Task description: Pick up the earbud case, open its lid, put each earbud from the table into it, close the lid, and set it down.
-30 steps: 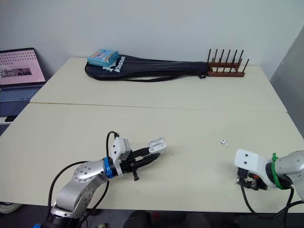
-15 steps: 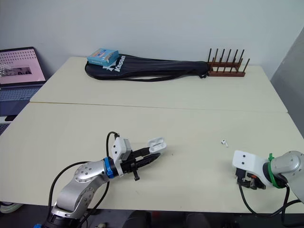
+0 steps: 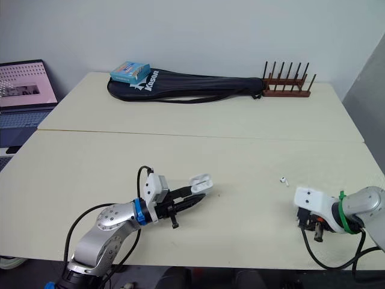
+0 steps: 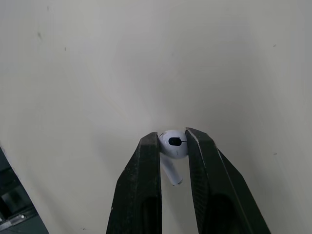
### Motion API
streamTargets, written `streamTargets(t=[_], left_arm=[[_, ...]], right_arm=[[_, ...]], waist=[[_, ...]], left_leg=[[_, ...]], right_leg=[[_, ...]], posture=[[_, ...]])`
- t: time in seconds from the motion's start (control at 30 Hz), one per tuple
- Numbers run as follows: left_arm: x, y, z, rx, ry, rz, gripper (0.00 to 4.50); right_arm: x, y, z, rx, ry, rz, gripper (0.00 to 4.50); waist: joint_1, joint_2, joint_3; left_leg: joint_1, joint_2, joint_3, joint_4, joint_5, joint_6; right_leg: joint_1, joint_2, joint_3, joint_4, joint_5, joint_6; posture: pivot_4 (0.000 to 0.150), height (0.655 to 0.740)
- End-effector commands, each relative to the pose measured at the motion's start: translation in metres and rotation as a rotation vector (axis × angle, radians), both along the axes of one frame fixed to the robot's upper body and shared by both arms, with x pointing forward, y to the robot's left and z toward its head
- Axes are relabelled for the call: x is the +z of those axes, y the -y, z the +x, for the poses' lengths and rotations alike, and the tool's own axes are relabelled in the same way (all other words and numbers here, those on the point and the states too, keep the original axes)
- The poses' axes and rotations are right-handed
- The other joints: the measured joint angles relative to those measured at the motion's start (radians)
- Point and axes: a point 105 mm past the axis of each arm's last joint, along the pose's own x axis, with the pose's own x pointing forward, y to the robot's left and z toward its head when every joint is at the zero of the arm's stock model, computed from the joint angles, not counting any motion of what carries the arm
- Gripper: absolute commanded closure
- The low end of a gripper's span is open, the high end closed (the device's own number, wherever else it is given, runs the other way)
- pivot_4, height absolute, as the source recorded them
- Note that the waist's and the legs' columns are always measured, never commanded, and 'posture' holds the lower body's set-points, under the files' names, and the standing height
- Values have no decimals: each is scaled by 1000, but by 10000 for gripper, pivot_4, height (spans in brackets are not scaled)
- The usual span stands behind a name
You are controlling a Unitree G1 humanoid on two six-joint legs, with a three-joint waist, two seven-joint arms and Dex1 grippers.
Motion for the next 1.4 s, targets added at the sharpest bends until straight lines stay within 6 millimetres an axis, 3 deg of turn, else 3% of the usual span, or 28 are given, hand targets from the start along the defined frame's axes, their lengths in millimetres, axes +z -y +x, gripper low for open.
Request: streamTargets(t=[0.03,0.1,0.3,0.4,0.5,0.77,1.4], left_arm=[[11,7,3,-18,59,-24,37067],[13,10,4,-17,70,-34,37067],[17,17,9,-15,94,-51,37067],[20,19,15,1,98,-65,37067],[22,20,19,17,102,-72,37067],[27,21,25,33,105,-85,37067],[30,23,26,28,103,-97,37067]], right_arm=[[37,-30,15,5,127,186,41190],[56,-58,25,-6,191,371,41190],[92,-115,47,-90,335,799,41190],[104,-145,44,-105,385,1069,41190],[106,-160,42,-162,386,1234,41190],[84,-183,34,-174,448,1298,41190],[54,-191,40,-195,525,1272,41190]], waist=[[-2,0,0],[-4,-1,0],[1,-1,0],[5,-1,0],[5,0,0],[-1,0,0],[-1,0,0]], left_leg=[[0,0,0,0,0,0],[0,0,0,0,0,0],[-2,0,-3,0,0,0],[-8,0,-4,0,0,0],[-10,0,-5,-1,0,0],[-11,0,-4,0,0,0],[-10,0,-4,0,0,0]], right_leg=[[0,0,0,0,0,0],[0,1,0,0,0,0],[-1,1,-2,1,0,-1],[-6,0,-3,2,1,-1],[-8,0,-4,2,0,-1],[-12,1,-3,5,0,-1],[-12,1,-3,6,0,-1]], posture=[[1500,6871],[1500,6871],[1500,6871],[1500,6871],[1500,6871],[1500,6871],[1500,6871]])
